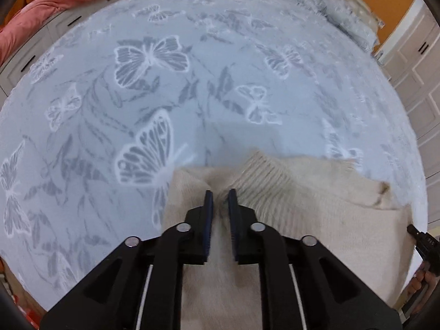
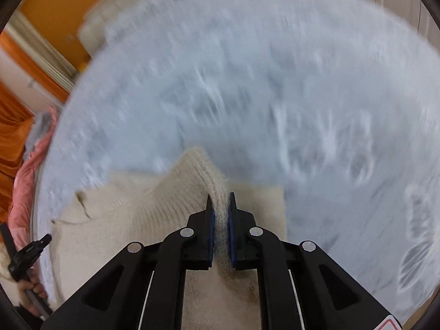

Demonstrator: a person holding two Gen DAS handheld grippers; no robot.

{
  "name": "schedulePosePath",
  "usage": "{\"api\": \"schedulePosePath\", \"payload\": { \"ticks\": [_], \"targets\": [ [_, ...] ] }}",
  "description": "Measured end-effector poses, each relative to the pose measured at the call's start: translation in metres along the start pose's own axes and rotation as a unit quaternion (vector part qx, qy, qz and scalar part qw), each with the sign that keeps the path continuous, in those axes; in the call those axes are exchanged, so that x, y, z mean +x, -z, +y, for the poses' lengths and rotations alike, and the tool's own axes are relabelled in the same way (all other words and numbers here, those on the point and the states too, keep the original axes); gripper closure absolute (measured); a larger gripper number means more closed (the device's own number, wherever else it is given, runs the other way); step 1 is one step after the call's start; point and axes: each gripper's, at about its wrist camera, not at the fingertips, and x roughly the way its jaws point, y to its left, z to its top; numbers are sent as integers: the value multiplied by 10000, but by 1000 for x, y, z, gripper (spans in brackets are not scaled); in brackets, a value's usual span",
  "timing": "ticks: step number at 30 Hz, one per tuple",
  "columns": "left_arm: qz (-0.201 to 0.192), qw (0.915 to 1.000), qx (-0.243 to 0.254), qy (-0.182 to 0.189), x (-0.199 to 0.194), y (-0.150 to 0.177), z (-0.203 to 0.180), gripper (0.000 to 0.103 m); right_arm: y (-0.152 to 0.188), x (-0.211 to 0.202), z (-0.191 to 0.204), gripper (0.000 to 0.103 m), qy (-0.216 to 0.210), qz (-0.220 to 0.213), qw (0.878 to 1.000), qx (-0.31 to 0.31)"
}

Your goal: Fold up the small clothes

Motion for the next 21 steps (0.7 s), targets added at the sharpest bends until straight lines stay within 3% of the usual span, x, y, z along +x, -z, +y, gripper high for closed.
{"api": "schedulePosePath", "payload": {
  "ticks": [2,3,4,7,11,12,14,16,18,20,21],
  "targets": [
    [-191,9998,-70,47,-27,18,5,40,13,-34,2,77,33,-440,9990,-34],
    [-297,9994,-151,-7,-42,32,12,32,24,-50,2,55,70,-578,9983,-23],
    [-346,9992,-219,-30,-51,43,18,25,46,-75,-3,40,77,-771,9970,57],
    [-134,9979,-634,-2,-71,91,43,23,105,-101,-17,39,-96,-508,9987,10],
    [284,9884,-1490,22,-62,141,73,22,163,-100,-43,39,389,-5,9979,517],
    [364,9855,-1658,56,-58,145,77,22,165,-96,-49,42,346,79,9964,767],
    [376,9786,-1997,329,-51,150,78,21,155,-94,-50,37,176,-58,9948,998],
    [331,9756,-2126,445,-45,147,73,20,142,-74,-44,31,-23,124,9952,971],
    [354,9739,-2184,499,-42,142,68,31,135,-49,-37,29,170,413,9950,894],
    [538,9732,-2082,816,-41,137,61,79,137,-34,-31,39,165,559,9951,798],
    [625,9732,-2010,924,-47,134,59,83,134,-32,-27,61,137,533,9959,720]
  ]
}}
